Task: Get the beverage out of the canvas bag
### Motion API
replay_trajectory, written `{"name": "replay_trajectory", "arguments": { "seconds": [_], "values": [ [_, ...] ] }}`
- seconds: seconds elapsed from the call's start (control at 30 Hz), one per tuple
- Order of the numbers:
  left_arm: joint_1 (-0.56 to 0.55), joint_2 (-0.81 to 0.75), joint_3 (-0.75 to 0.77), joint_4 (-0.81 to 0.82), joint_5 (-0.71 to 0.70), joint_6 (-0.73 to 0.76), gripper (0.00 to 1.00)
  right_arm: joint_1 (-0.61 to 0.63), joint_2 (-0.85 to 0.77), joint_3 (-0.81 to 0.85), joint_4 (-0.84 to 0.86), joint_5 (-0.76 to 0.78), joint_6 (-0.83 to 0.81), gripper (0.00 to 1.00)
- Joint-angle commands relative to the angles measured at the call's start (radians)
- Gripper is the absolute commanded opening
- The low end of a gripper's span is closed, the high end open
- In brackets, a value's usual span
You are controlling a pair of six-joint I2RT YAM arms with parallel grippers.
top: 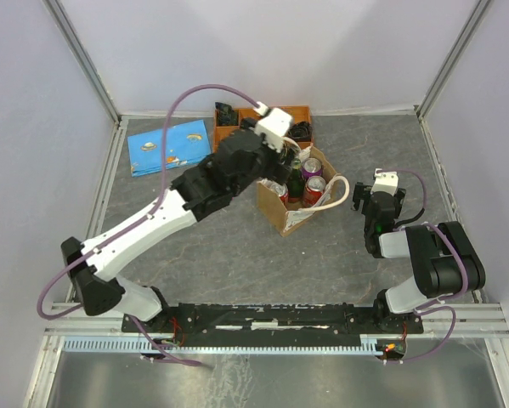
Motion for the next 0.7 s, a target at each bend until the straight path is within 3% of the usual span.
{"name": "replay_trajectory", "arguments": {
  "seconds": [0.0, 0.37, 0.67],
  "values": [
    [-0.100, 0.091, 0.118, -0.101, 0.002, 0.082, 0.88, -0.002, -0.010, 0.028, 0.029, -0.005, 0.005, 0.99],
    [-0.145, 0.227, 0.206, -0.106, 0.113, 0.108, 0.89, -0.002, -0.009, 0.026, 0.032, -0.006, 0.005, 0.99],
    [-0.115, 0.387, 0.325, -0.243, 0.045, 0.058, 0.88, -0.003, -0.009, 0.027, 0.031, -0.005, 0.005, 0.99]
  ]
}}
